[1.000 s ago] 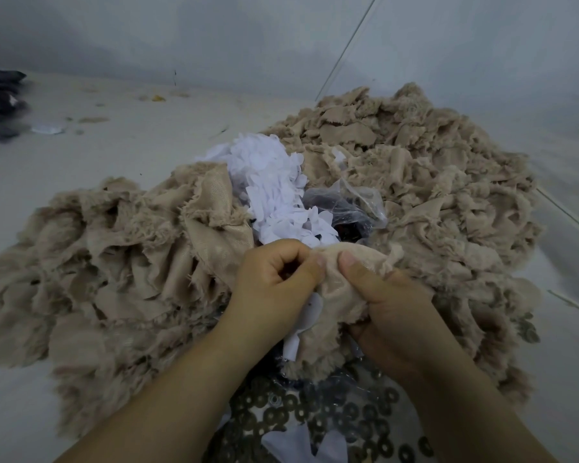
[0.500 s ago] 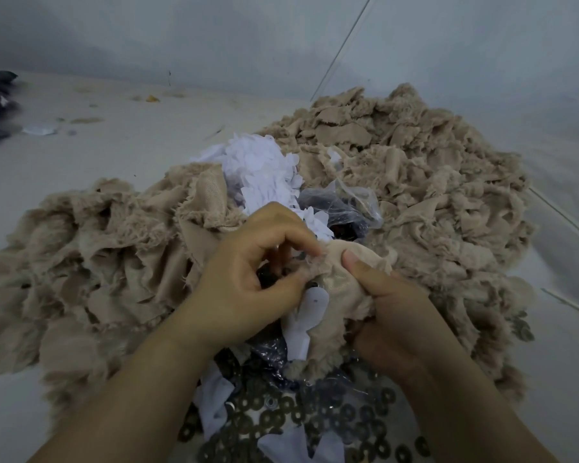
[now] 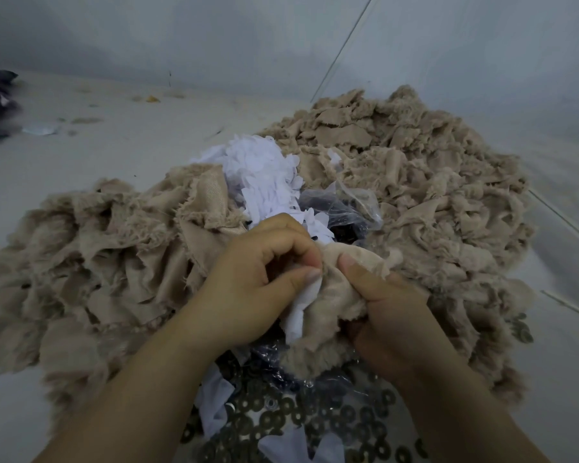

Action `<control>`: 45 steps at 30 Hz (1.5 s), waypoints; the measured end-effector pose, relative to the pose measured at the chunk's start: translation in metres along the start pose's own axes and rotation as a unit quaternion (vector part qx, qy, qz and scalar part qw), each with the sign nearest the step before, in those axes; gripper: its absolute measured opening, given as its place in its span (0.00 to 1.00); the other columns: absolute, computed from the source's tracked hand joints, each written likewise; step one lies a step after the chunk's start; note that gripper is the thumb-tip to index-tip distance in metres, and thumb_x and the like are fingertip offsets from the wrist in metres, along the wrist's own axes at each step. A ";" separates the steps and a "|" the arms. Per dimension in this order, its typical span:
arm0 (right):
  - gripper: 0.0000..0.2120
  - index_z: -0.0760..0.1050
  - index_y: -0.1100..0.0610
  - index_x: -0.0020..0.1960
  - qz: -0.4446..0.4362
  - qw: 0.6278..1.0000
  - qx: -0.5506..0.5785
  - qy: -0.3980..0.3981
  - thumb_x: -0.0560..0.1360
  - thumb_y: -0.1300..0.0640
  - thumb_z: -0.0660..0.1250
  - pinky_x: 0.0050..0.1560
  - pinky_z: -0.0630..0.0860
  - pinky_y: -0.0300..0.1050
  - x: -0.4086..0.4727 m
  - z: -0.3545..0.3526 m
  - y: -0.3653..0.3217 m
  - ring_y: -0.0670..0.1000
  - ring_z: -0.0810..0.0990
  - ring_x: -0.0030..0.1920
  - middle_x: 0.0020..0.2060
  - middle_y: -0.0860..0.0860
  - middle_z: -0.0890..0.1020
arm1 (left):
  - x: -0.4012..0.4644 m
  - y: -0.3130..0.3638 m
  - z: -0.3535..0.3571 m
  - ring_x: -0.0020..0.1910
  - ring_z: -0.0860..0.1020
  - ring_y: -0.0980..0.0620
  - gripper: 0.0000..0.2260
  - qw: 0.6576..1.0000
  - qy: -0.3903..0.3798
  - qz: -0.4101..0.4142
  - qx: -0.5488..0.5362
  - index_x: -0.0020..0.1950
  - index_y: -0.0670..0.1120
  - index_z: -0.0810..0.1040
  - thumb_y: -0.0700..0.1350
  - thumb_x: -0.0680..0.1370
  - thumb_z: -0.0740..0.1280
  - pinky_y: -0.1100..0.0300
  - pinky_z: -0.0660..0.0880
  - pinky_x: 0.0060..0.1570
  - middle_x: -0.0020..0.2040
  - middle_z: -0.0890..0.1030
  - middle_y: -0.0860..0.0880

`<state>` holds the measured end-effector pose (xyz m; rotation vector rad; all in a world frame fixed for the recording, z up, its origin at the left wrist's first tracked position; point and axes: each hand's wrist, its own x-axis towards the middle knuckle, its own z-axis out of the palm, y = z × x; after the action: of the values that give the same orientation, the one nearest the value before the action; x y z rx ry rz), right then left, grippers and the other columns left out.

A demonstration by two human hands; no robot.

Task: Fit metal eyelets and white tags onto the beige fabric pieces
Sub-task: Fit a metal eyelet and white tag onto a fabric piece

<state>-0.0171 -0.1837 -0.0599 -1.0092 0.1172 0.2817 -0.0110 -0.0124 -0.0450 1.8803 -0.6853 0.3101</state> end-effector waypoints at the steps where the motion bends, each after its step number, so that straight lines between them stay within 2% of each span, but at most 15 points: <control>1: 0.23 0.78 0.67 0.60 -0.008 1.000 -0.009 -0.003 0.72 0.53 0.67 0.51 0.83 0.54 0.000 0.000 0.002 0.62 0.84 0.54 0.53 0.65 0.84 | -0.001 0.001 0.002 0.40 0.77 0.51 0.04 1.000 0.019 -0.010 -0.020 0.42 0.47 0.80 0.38 0.74 0.70 0.57 0.74 0.41 0.41 0.79 0.53; 4: 0.20 0.80 0.66 0.57 -0.033 0.999 -0.037 0.003 0.72 0.52 0.69 0.54 0.82 0.57 0.002 -0.001 0.007 0.63 0.84 0.54 0.52 0.65 0.84 | -0.003 0.004 0.011 0.36 0.80 0.52 0.05 0.993 0.084 -0.037 -0.070 0.42 0.50 0.82 0.40 0.74 0.71 0.58 0.78 0.37 0.38 0.82 0.51; 8: 0.15 0.84 0.58 0.52 -0.077 0.993 -0.085 -0.014 0.73 0.49 0.69 0.56 0.80 0.59 0.002 -0.001 0.016 0.62 0.84 0.55 0.51 0.61 0.85 | -0.005 0.005 0.023 0.38 0.83 0.54 0.06 0.983 0.162 -0.041 -0.072 0.42 0.51 0.83 0.39 0.72 0.74 0.58 0.81 0.40 0.38 0.84 0.53; 13: 0.16 0.84 0.57 0.52 -0.101 0.991 -0.088 -0.008 0.70 0.48 0.70 0.54 0.81 0.56 0.004 -0.001 0.023 0.60 0.85 0.54 0.51 0.60 0.86 | -0.006 0.001 0.031 0.38 0.82 0.56 0.08 0.971 0.224 -0.060 -0.051 0.42 0.53 0.83 0.39 0.71 0.76 0.64 0.79 0.40 0.39 0.83 0.54; 17: 0.20 0.84 0.58 0.53 -0.110 0.990 -0.088 -0.022 0.67 0.46 0.72 0.56 0.81 0.55 0.005 -0.001 0.023 0.60 0.84 0.55 0.52 0.61 0.85 | -0.005 0.001 0.031 0.38 0.82 0.55 0.07 0.967 0.236 -0.074 -0.065 0.42 0.53 0.83 0.42 0.70 0.76 0.63 0.79 0.40 0.39 0.83 0.54; 21: 0.14 0.84 0.57 0.52 -0.110 0.984 -0.136 -0.015 0.72 0.49 0.71 0.55 0.81 0.61 0.007 -0.006 0.022 0.64 0.84 0.52 0.50 0.63 0.85 | -0.004 0.001 0.027 0.35 0.79 0.41 0.06 0.957 0.250 -0.097 -0.114 0.42 0.47 0.83 0.37 0.72 0.77 0.48 0.79 0.36 0.36 0.83 0.47; 23: 0.12 0.85 0.57 0.50 -0.119 0.981 -0.155 0.004 0.74 0.50 0.70 0.53 0.81 0.62 0.008 -0.009 0.022 0.64 0.85 0.50 0.48 0.62 0.85 | -0.003 0.003 0.024 0.33 0.78 0.38 0.06 0.957 0.250 -0.096 -0.110 0.41 0.47 0.84 0.37 0.72 0.76 0.48 0.78 0.32 0.36 0.83 0.48; 27: 0.10 0.85 0.56 0.50 -0.111 0.984 -0.141 0.005 0.80 0.54 0.66 0.51 0.82 0.57 0.008 -0.010 0.021 0.60 0.86 0.50 0.48 0.59 0.86 | -0.001 0.004 0.019 0.30 0.80 0.53 0.07 0.962 0.215 -0.111 -0.124 0.42 0.49 0.84 0.37 0.73 0.74 0.63 0.76 0.30 0.36 0.84 0.49; 31: 0.11 0.84 0.60 0.49 -0.083 0.990 -0.106 0.046 0.80 0.56 0.65 0.51 0.82 0.58 0.008 -0.008 0.016 0.61 0.86 0.50 0.48 0.60 0.86 | -0.001 0.006 0.012 0.28 0.75 0.52 0.11 0.962 0.229 -0.118 -0.092 0.44 0.49 0.84 0.34 0.77 0.69 0.62 0.72 0.27 0.32 0.80 0.49; 33: 0.12 0.82 0.64 0.54 -0.067 0.991 -0.092 0.073 0.80 0.57 0.66 0.54 0.81 0.61 0.007 -0.006 0.013 0.62 0.85 0.50 0.49 0.62 0.86 | 0.000 0.011 0.003 0.28 0.74 0.52 0.14 0.972 0.201 -0.111 -0.055 0.42 0.50 0.84 0.31 0.75 0.67 0.62 0.72 0.27 0.33 0.81 0.48; 36: 0.13 0.80 0.67 0.56 -0.053 0.991 -0.089 0.088 0.80 0.57 0.65 0.56 0.80 0.64 0.005 -0.003 0.009 0.63 0.85 0.50 0.49 0.63 0.85 | -0.002 0.021 -0.011 0.30 0.77 0.50 0.11 0.994 0.010 -0.109 0.010 0.39 0.51 0.84 0.37 0.68 0.65 0.59 0.74 0.29 0.36 0.82 0.49; 38: 0.13 0.79 0.68 0.56 -0.052 0.990 -0.088 0.093 0.80 0.58 0.66 0.55 0.80 0.63 0.004 -0.002 0.008 0.63 0.85 0.50 0.48 0.64 0.85 | -0.009 0.024 -0.015 0.33 0.76 0.58 0.12 0.986 -0.116 -0.083 0.081 0.42 0.51 0.85 0.36 0.68 0.66 0.68 0.71 0.32 0.42 0.82 0.53; 39: 0.13 0.79 0.68 0.56 -0.053 0.991 -0.086 0.092 0.80 0.58 0.65 0.55 0.80 0.63 0.003 -0.002 0.008 0.63 0.85 0.50 0.49 0.64 0.85 | -0.012 0.024 -0.015 0.34 0.76 0.62 0.13 0.981 -0.151 -0.069 0.105 0.45 0.49 0.84 0.33 0.68 0.67 0.73 0.69 0.34 0.45 0.80 0.54; 42: 0.14 0.77 0.67 0.60 -0.047 0.991 -0.089 0.093 0.80 0.57 0.66 0.57 0.80 0.63 0.004 -0.003 0.008 0.62 0.85 0.51 0.51 0.63 0.85 | -0.020 0.019 -0.011 0.40 0.74 0.66 0.13 0.965 -0.187 -0.048 0.179 0.49 0.49 0.82 0.33 0.71 0.70 0.74 0.67 0.38 0.51 0.75 0.58; 45: 0.15 0.78 0.67 0.59 -0.042 0.986 -0.119 0.106 0.79 0.56 0.67 0.57 0.79 0.64 0.007 -0.007 0.007 0.62 0.85 0.50 0.50 0.63 0.85 | -0.024 0.014 -0.009 0.42 0.74 0.62 0.11 0.954 -0.180 -0.030 0.238 0.48 0.51 0.79 0.34 0.74 0.68 0.66 0.70 0.38 0.52 0.72 0.59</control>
<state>-0.0125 -0.1844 -0.0710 -1.2785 0.2381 0.1123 -0.0375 -0.0012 -0.0427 2.4515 -0.8472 0.0923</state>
